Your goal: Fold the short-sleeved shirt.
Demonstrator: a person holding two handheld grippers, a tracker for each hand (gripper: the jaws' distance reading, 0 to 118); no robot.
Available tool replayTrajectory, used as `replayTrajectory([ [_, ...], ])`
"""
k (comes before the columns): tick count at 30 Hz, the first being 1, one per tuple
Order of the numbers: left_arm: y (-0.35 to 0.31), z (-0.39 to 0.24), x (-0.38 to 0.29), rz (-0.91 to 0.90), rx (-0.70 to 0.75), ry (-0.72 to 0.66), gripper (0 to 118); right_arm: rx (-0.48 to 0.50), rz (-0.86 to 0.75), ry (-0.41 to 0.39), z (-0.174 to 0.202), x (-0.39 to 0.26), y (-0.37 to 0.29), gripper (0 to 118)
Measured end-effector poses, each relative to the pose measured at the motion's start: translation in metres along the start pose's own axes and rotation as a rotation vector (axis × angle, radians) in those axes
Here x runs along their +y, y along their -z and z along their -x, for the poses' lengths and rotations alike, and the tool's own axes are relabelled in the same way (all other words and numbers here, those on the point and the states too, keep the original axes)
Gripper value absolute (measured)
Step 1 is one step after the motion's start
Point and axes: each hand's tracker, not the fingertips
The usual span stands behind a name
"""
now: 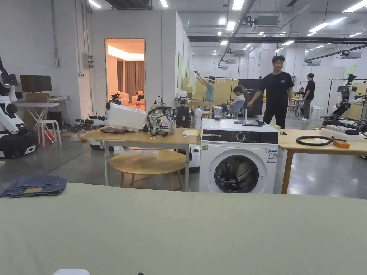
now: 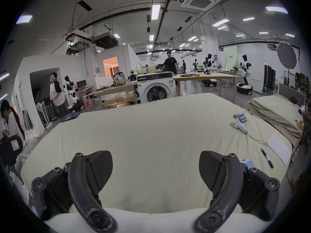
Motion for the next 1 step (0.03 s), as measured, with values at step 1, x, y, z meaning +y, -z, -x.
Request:
replayTrajectory([
  [1, 0.0003, -0.0009, -0.0001, 0.002, -0.001, 0.005, 105, -0.005, 0.002, 0.003, -0.0001, 0.0003, 0.0, 106],
])
